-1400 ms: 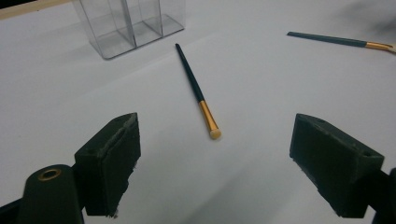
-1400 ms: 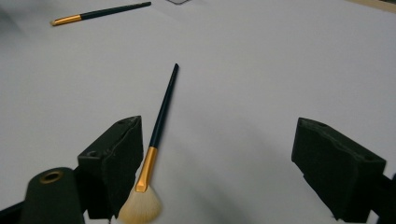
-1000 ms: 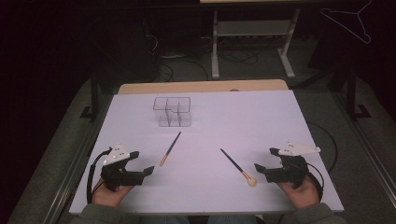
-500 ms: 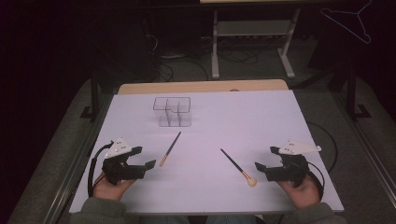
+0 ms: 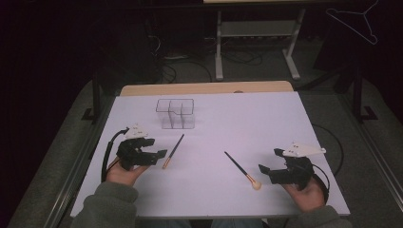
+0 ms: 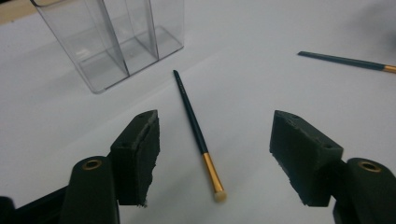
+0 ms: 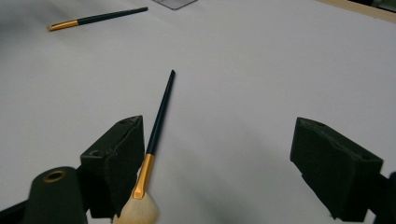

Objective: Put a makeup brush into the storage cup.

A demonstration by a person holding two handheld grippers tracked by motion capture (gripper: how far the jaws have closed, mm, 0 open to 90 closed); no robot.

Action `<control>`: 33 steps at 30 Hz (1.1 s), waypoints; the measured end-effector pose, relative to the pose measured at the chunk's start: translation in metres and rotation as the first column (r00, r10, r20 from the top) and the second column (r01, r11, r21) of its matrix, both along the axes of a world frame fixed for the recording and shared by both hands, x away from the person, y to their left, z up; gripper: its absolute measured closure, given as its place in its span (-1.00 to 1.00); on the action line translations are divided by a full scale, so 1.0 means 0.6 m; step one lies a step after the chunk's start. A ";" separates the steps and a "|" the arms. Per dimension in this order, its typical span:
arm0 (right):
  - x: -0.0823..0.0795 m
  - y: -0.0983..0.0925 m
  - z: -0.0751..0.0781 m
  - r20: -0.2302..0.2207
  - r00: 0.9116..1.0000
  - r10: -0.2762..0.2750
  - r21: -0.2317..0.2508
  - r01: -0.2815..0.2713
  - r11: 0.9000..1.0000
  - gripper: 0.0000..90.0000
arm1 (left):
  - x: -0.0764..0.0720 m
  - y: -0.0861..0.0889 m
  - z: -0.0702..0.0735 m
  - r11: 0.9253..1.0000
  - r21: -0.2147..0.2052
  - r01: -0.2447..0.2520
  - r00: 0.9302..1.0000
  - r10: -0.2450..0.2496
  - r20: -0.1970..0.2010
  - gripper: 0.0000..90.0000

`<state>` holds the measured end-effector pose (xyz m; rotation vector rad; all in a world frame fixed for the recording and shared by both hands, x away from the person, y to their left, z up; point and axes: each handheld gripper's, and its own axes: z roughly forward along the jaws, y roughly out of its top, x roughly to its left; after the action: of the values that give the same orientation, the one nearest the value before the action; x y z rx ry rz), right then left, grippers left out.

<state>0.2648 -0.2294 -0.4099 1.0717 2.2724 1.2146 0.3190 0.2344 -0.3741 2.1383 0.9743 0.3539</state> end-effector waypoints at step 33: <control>0.002 -0.003 0.003 -0.005 1.000 0.000 0.011 0.000 1.000 -0.60 | 0.097 -0.084 -0.062 0.973 0.224 -0.053 0.956 0.114 -0.270 0.42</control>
<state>0.2663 -0.2312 -0.4079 1.0799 2.2716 1.2278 0.3772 0.1842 -0.4116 2.3936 1.2399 0.2051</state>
